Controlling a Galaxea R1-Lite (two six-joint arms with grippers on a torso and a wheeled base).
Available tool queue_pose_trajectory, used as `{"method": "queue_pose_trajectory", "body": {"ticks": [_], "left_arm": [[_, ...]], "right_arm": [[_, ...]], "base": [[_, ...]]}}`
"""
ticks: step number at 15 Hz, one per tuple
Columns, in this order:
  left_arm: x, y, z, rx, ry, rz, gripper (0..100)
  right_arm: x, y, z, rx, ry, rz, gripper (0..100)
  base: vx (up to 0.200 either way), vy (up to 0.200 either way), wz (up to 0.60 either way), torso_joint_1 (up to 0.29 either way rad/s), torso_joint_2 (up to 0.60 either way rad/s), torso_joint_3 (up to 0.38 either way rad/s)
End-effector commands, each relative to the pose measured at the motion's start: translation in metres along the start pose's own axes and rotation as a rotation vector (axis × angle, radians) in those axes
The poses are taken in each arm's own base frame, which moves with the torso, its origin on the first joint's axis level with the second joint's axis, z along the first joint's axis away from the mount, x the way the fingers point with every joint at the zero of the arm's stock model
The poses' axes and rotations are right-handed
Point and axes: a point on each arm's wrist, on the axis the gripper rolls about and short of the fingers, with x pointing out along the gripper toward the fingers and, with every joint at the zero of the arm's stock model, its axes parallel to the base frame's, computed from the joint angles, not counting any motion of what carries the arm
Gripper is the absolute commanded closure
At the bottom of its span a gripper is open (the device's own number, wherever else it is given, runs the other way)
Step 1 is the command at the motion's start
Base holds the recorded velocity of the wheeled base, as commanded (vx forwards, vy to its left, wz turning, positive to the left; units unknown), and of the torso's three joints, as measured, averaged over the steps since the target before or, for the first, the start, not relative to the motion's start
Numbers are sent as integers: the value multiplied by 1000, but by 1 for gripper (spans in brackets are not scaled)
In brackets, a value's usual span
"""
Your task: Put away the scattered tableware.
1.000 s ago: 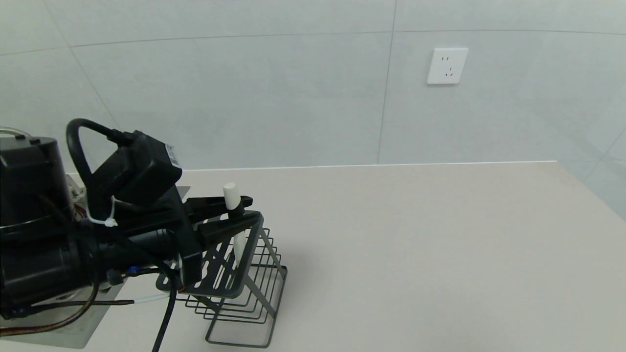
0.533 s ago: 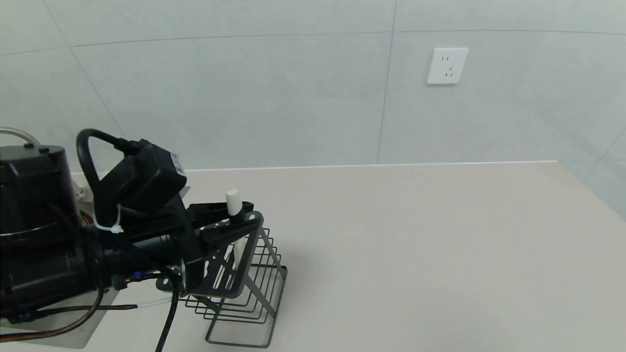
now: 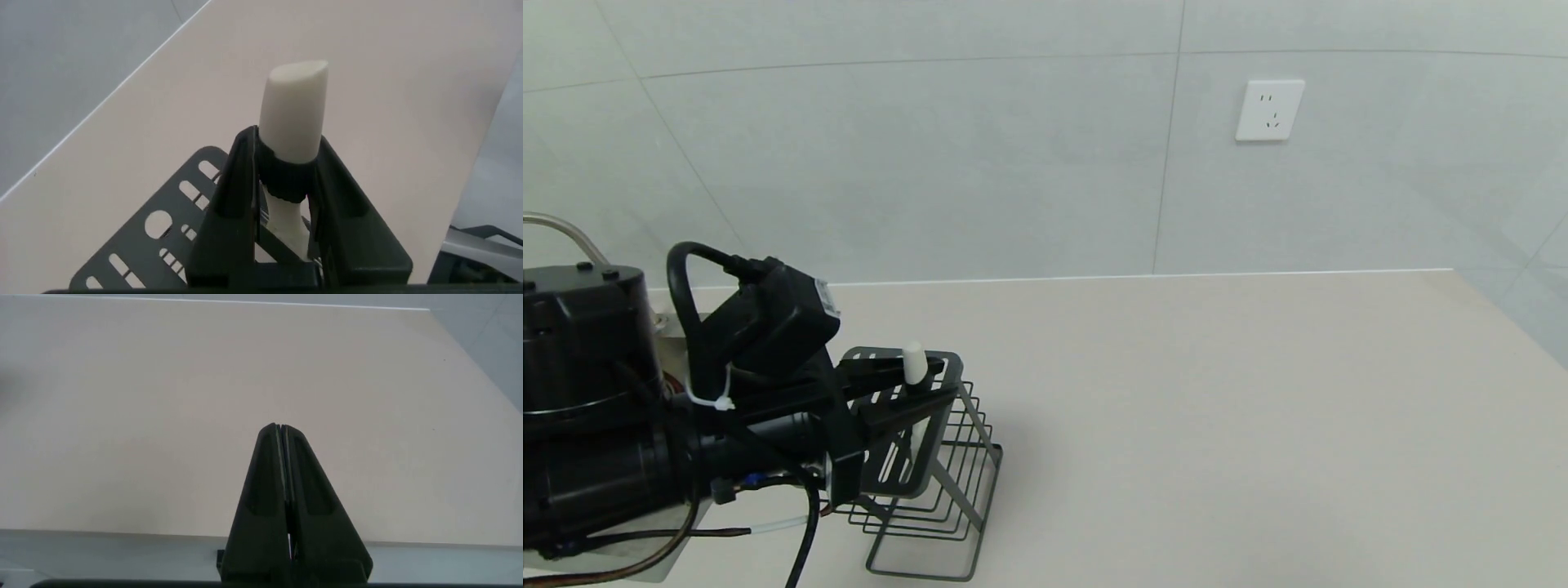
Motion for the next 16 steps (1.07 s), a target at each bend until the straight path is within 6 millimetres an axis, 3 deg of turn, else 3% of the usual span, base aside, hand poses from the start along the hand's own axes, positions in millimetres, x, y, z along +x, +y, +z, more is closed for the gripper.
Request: {"method": "queue_pose_trajectory", "body": {"ticks": [1,5,6,8,9,10,11,13,15,16], "left_arm": [[-2,0,1,2,-4,5,0],[-24,-4,15,45,-78,40,0],[-63,-15,29,100,-180,110,0],[-118,-34,41,178,-319,227,0],[-131,-39,42,194,-347,259,0],[-162,-60,38,206,-422,322,0],[-179,-77,26,160,-457,344,0],[-193,-103,-6,66,-463,369,0],[-193,-122,-42,-11,-448,392,0],[-192,-126,-51,-39,-437,402,0]], "right_arm": [[0,0,0,-1,1,0,100],[0,0,0,25,2,3,100],[0,0,0,27,2,3,100],[0,0,0,27,2,5,100],[0,0,0,27,2,5,100],[0,0,0,30,2,3,100],[0,0,0,30,2,3,100],[0,0,0,30,2,3,100],[0,0,0,30,1,3,100],[0,0,0,30,2,5,100]], "base": [[0,0,0,0,0,0],[0,0,0,0,0,0],[0,0,0,0,0,0],[0,0,0,0,0,0],[0,0,0,0,0,0],[0,0,0,0,0,0],[0,0,0,0,0,0],[0,0,0,0,0,0],[0,0,0,0,0,0],[0,0,0,0,0,0]]}}
